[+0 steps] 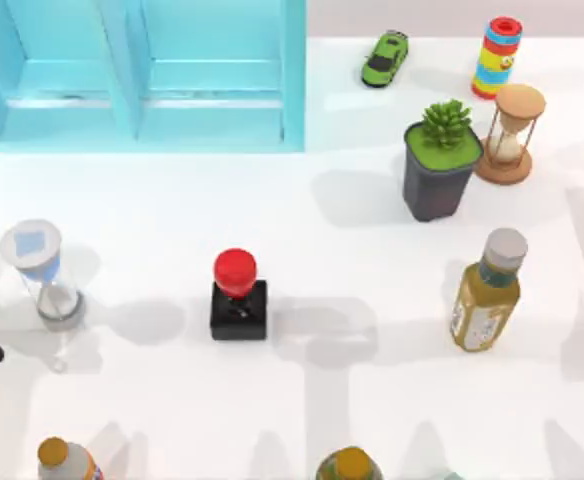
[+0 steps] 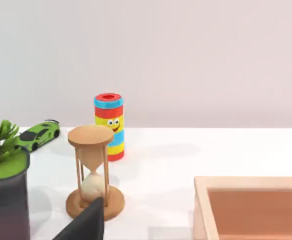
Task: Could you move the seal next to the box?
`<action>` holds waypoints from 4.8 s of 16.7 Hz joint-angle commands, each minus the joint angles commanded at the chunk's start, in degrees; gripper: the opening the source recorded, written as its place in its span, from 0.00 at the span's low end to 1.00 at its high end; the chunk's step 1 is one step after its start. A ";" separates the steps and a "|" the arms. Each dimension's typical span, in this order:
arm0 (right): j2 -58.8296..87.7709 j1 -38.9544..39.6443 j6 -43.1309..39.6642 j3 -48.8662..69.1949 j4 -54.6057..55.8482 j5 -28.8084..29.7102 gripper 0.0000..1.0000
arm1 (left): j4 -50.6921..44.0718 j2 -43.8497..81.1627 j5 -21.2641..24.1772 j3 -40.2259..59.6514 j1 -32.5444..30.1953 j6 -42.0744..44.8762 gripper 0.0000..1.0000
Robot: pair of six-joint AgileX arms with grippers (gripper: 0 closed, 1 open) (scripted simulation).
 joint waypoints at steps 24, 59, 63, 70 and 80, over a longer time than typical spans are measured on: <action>95.67 36.10 36.16 98.92 -59.39 6.07 1.00 | 0.00 0.00 0.00 0.00 0.00 0.00 1.00; 141.20 50.99 51.78 122.94 -64.71 9.37 0.92 | 0.00 0.00 0.00 0.00 0.00 0.00 1.00; 141.20 50.99 51.78 122.94 -64.71 9.37 0.62 | 0.00 0.00 0.00 0.00 0.00 0.00 1.00; 141.20 50.99 51.78 122.94 -64.71 9.37 0.10 | 0.00 0.00 0.00 0.00 0.00 0.00 1.00; 141.14 51.19 51.84 122.89 -64.72 9.37 0.00 | 0.00 0.00 0.00 0.00 0.00 0.00 1.00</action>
